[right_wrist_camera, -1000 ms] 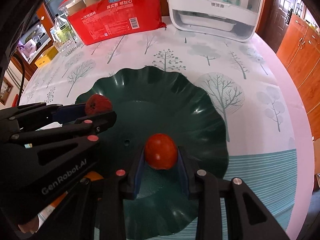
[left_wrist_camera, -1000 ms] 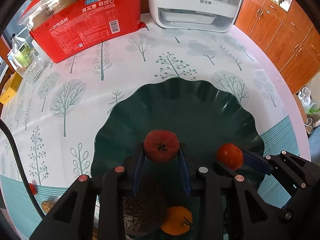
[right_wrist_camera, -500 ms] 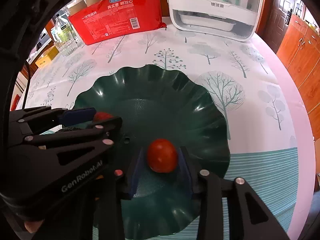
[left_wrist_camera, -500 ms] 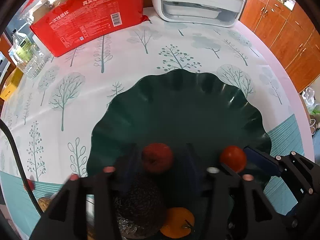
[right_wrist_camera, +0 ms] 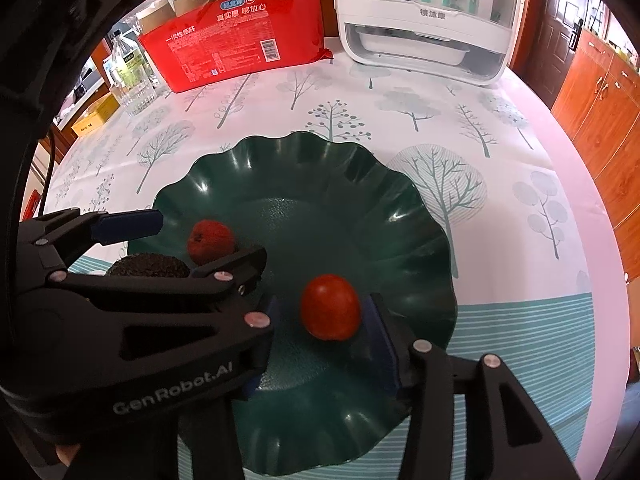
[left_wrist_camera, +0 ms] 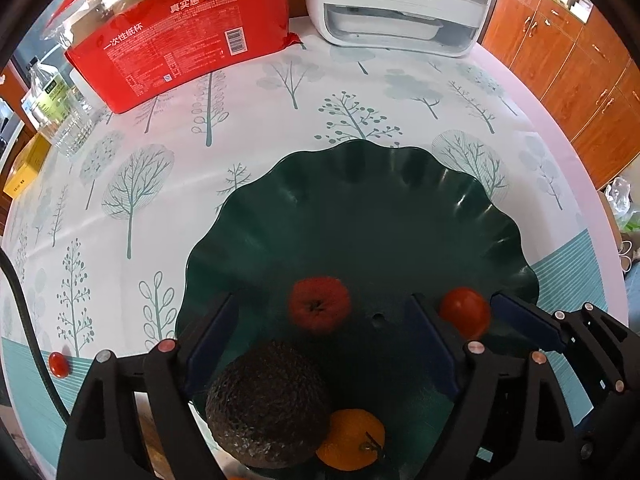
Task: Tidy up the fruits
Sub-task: 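Open both tools to release apple and tomato onto the green plate, then raise both open tools away from the green plate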
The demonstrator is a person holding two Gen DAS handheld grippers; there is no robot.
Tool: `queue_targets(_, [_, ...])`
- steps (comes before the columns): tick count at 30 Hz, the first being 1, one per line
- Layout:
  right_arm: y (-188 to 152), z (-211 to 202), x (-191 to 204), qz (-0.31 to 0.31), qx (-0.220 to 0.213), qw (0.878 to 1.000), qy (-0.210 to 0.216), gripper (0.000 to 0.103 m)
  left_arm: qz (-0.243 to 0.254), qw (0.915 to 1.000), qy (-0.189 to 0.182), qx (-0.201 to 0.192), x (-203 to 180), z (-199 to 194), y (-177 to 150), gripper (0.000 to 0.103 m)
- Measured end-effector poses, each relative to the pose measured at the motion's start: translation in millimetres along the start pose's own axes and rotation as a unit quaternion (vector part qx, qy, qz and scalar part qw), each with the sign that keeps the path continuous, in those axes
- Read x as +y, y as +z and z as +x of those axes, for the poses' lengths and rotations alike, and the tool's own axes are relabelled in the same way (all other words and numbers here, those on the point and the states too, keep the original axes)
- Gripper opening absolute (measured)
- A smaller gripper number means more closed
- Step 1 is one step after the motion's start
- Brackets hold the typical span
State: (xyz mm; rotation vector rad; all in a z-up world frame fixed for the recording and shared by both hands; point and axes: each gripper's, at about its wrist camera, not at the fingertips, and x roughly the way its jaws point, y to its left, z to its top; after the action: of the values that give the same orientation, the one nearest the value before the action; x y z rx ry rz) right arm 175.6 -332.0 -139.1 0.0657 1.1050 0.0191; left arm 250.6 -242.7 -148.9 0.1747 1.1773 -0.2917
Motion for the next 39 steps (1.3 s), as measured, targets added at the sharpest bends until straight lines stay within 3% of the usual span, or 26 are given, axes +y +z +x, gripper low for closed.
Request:
queue_targets(18, [1.9,-31.0,2.1,0.007,-0.020,1.000,-0.002,0.048,0.002,0.9998,0.002,-0.021,0.2,-38.9,-0.9,0.085])
queue_targets(29, [7.5,-75.3,8.2,0.010,-0.049,0.999,-0.003,0.049,-0.003,0.9987,-0.005,-0.051,8.8,-101.4,-6.3,0.085])
queue_targets(39, [10.7,-129.3,26.7,0.004,-0.099,0.995,-0.016,0.060,0.001,0.9950,-0.004,-0.100,28.5,-171.5,-15.8,0.087])
